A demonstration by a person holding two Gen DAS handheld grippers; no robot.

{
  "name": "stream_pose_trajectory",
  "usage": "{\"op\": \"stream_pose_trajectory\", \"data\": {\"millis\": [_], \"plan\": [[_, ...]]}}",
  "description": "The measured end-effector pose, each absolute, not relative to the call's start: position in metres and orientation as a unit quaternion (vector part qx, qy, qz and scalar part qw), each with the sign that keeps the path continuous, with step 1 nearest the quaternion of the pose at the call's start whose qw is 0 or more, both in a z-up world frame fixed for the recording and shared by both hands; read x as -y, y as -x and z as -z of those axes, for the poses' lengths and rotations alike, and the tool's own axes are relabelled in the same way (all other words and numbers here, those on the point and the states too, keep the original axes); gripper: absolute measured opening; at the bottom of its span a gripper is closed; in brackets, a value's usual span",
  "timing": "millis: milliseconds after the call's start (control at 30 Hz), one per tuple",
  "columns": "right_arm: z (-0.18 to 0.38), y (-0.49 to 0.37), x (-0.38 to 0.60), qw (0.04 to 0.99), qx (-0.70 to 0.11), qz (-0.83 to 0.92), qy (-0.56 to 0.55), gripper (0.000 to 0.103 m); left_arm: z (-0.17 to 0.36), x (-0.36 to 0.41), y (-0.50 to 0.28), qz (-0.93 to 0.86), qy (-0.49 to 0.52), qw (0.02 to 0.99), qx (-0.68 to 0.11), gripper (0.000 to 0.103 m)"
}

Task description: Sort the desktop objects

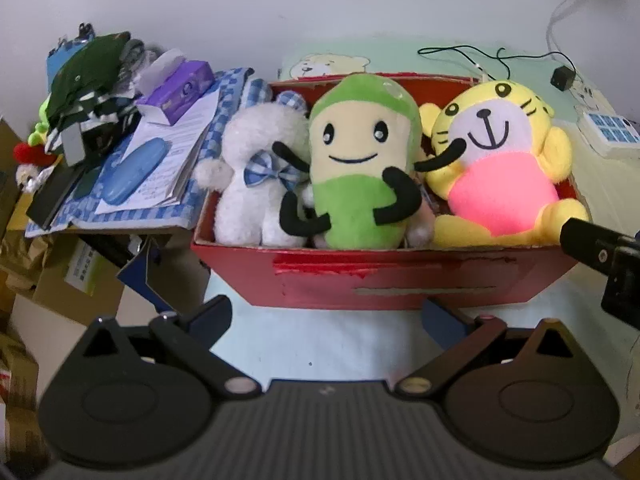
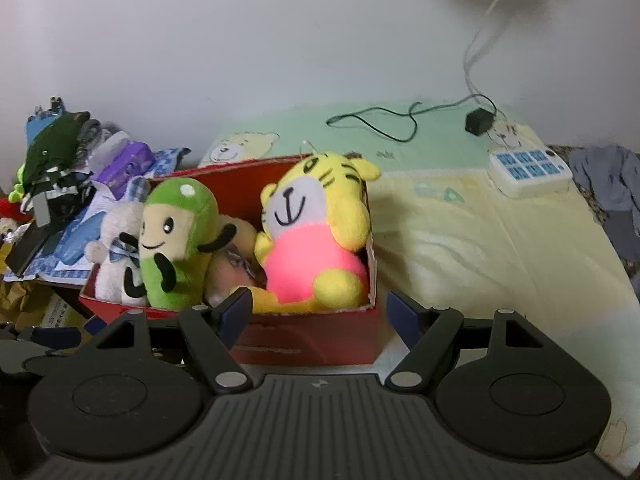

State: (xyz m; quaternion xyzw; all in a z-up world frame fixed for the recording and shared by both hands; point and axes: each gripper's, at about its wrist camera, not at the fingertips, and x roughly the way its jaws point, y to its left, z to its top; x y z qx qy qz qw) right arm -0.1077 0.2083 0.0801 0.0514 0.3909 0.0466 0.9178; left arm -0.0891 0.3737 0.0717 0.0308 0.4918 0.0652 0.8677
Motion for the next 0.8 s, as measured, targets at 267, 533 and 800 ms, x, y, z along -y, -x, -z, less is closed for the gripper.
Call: {"op": "stream_pose_trajectory", "data": {"millis": [267, 533, 800], "plan": [[-0.074, 0.114, -0.212, 0.919, -0.391, -0.003, -0.048, 0.077, -0.067, -0.38, 0.086, -0.048, -0.033, 0.868, -0.493, 0.101], [-0.059, 0.122, -0.219, 0.908, -0.415, 0.018, -0.054, 0.077, -0.056, -0.385, 0.09, -0.031, -0.039, 0.863, -0.502, 0.102], [-0.05, 0.12, -0.226, 0.899, -0.432, 0.018, -0.062, 0.077, -0.052, -0.393, 0.09, -0.036, -0.035, 0.859, -0.51, 0.101]]}}
